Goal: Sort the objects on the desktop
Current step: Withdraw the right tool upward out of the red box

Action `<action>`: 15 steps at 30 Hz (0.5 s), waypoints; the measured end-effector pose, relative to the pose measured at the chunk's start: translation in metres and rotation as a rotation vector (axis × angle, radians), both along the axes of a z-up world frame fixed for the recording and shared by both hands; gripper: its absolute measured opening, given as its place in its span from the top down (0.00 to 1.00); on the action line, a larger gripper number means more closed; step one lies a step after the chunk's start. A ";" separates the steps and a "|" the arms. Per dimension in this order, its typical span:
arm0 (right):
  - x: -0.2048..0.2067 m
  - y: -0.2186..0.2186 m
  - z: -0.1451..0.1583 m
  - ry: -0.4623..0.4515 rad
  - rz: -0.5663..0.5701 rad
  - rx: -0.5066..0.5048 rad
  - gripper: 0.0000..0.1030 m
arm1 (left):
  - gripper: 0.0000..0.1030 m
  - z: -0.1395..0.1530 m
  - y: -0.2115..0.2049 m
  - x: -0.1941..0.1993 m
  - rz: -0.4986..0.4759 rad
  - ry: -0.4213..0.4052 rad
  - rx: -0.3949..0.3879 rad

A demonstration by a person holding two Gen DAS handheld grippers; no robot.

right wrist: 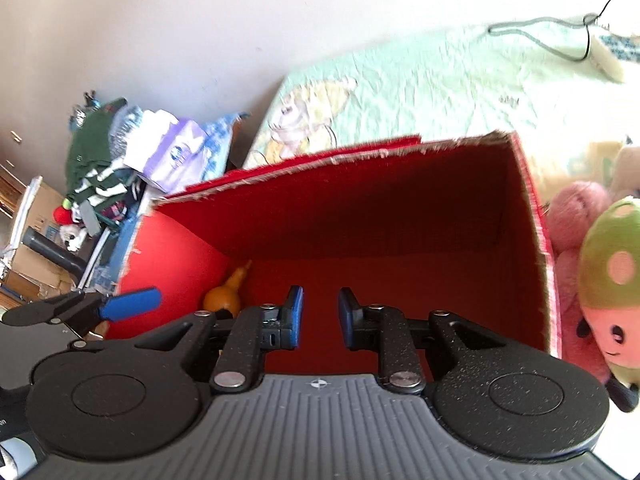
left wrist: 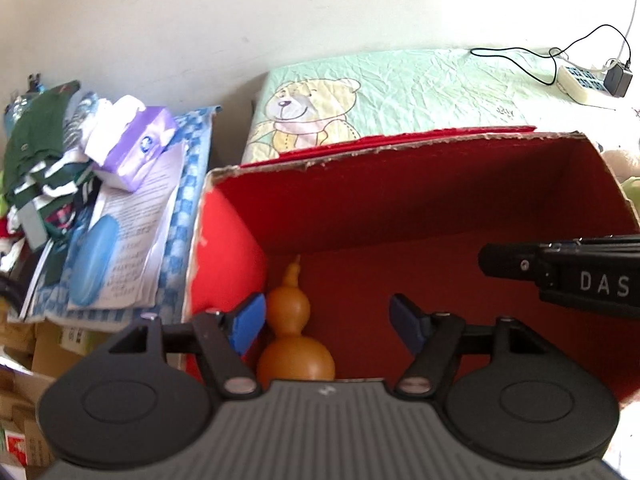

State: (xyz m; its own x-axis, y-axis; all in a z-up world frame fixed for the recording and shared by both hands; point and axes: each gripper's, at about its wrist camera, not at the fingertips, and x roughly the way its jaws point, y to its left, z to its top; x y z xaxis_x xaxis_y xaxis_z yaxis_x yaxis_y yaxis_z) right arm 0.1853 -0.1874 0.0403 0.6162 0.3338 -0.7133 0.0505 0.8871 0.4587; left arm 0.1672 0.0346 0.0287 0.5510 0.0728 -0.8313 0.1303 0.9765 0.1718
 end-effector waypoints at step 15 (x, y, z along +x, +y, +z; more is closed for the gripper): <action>-0.066 -0.003 0.031 -0.179 0.024 -0.028 0.78 | 0.21 0.042 -0.019 -0.068 0.083 -0.101 0.029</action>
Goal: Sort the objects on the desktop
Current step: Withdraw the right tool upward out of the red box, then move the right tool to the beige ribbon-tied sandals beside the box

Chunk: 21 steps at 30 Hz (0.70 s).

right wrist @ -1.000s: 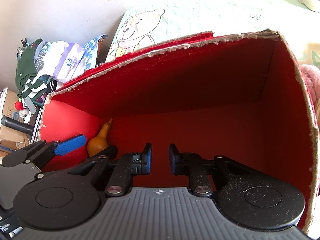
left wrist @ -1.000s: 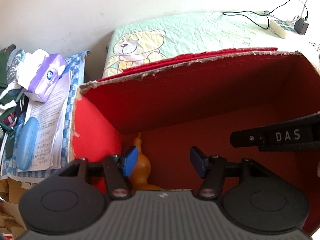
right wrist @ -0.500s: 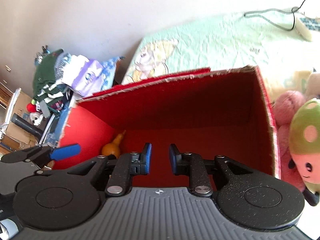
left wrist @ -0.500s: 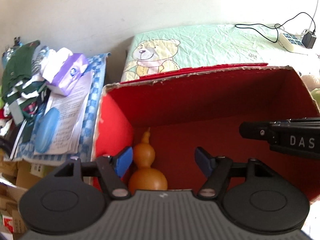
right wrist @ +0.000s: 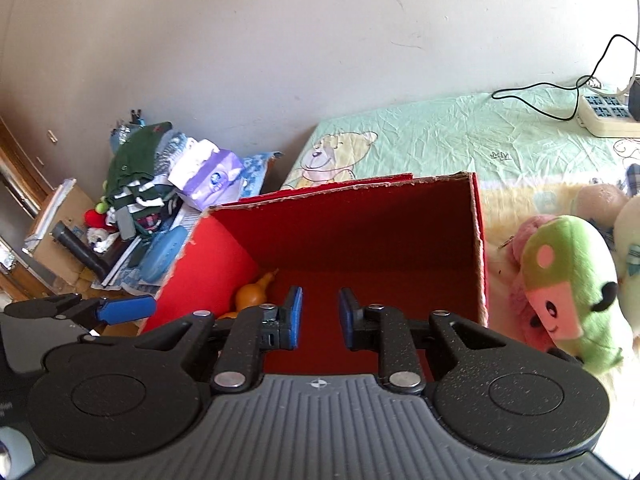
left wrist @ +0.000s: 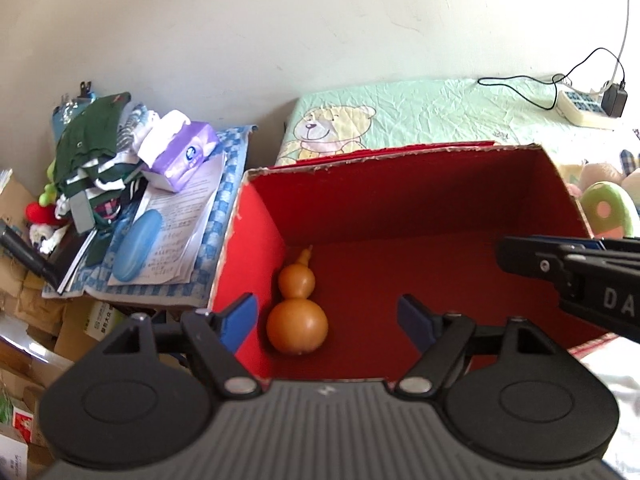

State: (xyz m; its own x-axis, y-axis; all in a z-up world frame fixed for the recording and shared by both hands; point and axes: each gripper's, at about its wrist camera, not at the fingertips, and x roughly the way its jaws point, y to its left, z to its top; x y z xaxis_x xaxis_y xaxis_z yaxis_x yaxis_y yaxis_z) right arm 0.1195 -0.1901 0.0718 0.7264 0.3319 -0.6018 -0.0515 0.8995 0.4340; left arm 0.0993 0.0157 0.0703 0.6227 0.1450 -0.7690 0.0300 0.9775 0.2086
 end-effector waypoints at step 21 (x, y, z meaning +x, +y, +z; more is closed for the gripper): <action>-0.092 -0.032 -0.011 -0.156 0.000 0.030 0.65 | 0.19 -0.006 -0.014 -0.080 0.020 -0.002 -0.104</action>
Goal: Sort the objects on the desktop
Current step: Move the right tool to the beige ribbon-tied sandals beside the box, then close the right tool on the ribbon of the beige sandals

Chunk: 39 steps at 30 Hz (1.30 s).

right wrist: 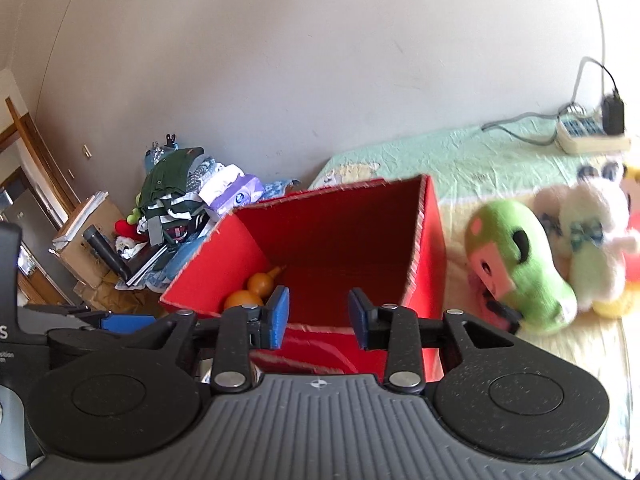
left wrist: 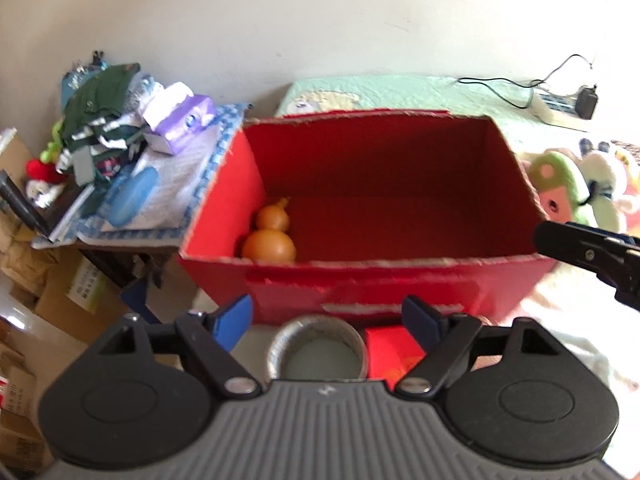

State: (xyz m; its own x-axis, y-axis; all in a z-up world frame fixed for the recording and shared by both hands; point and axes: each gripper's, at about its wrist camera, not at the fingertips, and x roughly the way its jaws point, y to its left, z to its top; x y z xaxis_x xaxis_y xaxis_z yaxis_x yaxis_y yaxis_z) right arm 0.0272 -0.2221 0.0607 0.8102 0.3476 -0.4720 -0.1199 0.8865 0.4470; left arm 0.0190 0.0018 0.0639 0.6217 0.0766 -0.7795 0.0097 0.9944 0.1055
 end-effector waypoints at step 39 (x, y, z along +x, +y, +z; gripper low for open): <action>-0.011 -0.032 -0.126 0.411 0.132 0.409 0.65 | 0.35 -0.087 -0.088 -0.030 -0.406 0.251 -0.240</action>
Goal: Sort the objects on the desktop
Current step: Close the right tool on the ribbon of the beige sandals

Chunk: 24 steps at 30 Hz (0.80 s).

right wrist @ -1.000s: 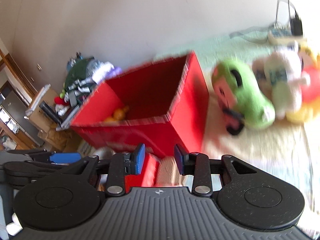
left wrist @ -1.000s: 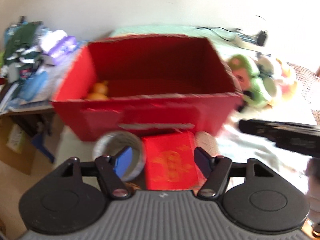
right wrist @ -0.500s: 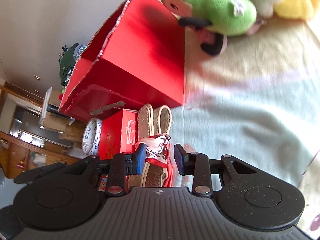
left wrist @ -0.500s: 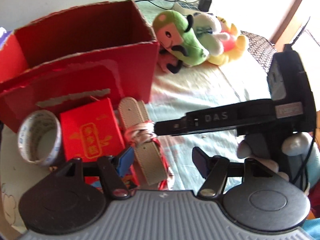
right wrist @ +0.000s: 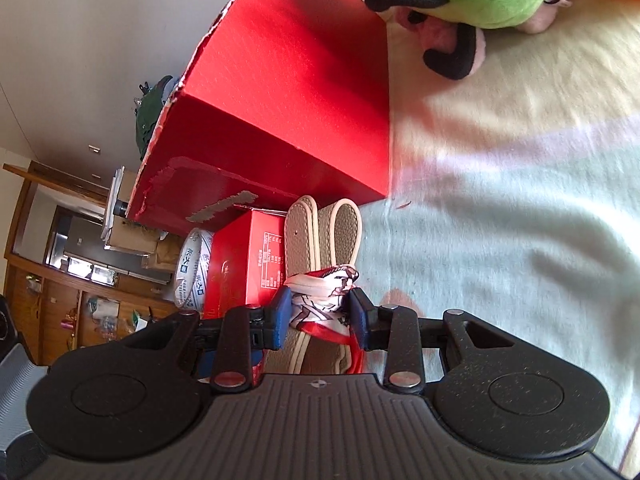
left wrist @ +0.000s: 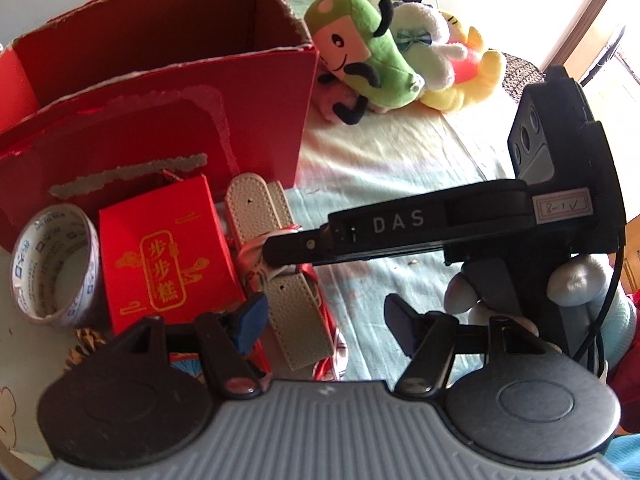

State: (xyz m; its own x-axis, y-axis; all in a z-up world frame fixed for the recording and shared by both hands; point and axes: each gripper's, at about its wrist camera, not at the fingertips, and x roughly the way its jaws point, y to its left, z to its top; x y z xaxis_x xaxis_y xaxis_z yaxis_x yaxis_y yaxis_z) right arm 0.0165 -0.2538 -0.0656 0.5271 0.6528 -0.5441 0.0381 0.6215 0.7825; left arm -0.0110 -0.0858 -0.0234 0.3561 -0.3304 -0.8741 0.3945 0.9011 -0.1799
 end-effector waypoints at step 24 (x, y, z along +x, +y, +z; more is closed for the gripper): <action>-0.016 -0.048 -0.002 -0.019 -0.086 0.003 0.77 | 0.34 -0.021 -0.040 0.014 -0.094 0.034 0.041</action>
